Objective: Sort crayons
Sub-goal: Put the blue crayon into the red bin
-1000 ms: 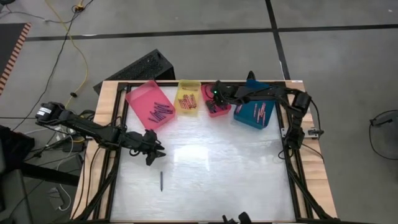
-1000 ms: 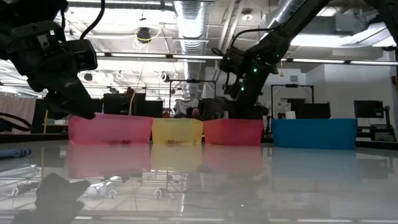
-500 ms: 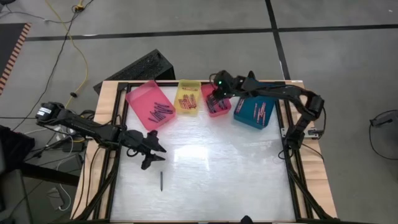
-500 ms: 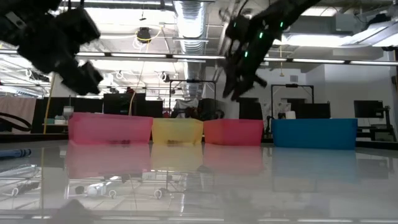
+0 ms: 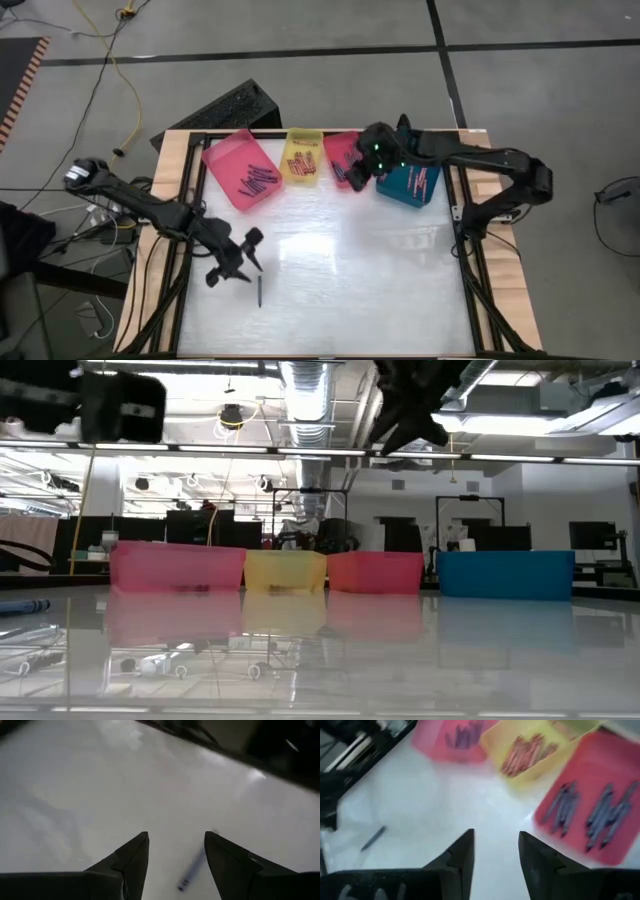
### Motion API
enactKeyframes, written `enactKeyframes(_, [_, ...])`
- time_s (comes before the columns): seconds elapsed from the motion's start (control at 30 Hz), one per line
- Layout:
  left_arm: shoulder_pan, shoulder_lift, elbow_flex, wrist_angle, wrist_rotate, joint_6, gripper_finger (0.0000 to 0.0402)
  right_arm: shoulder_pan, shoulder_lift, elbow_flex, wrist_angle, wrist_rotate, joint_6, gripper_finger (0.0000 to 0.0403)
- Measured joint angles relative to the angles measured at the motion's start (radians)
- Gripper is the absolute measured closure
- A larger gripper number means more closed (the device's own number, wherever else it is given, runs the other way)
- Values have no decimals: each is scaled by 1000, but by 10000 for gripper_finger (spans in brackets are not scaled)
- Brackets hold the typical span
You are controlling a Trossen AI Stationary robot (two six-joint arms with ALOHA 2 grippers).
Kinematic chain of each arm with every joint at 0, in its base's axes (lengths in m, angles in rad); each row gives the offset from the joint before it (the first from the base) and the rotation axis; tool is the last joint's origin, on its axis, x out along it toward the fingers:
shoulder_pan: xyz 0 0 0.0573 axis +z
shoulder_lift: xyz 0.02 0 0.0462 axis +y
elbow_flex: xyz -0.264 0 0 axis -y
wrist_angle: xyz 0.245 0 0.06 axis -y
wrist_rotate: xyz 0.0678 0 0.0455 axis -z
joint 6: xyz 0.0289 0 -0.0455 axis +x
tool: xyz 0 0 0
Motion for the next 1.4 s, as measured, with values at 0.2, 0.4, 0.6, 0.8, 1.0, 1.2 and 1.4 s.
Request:
enactKeyframes(0.2, [-67, 149, 0, -54, 13, 258, 219, 140, 9, 0, -30, 20, 40, 255])
enactKeyframes(0.4, [-72, 267, 0, -13, 14, 288, 219, 237, 22, 0, -120, 80, 29, 255])
enactKeyframes(0.6, [-52, 372, -1, 190, 70, 304, 219, 280, 24, -1, -219, 137, 26, 255])
enactKeyframes(0.8, [-38, 536, 44, 180, 208, 310, 219, 299, 24, -1, -256, 137, 6, 255])
enactKeyframes(1.0, [-29, 671, 126, 191, 246, 411, 219, 298, 24, -1, -255, 139, 4, 255])
enactKeyframes(1.2, [21, 772, 177, 155, 378, 408, 235, 303, 24, -1, -254, 139, 6, 256])
enactKeyframes(1.4, [49, 801, 179, 134, 407, 433, 312, 315, 24, -1, -248, 141, 8, 256])
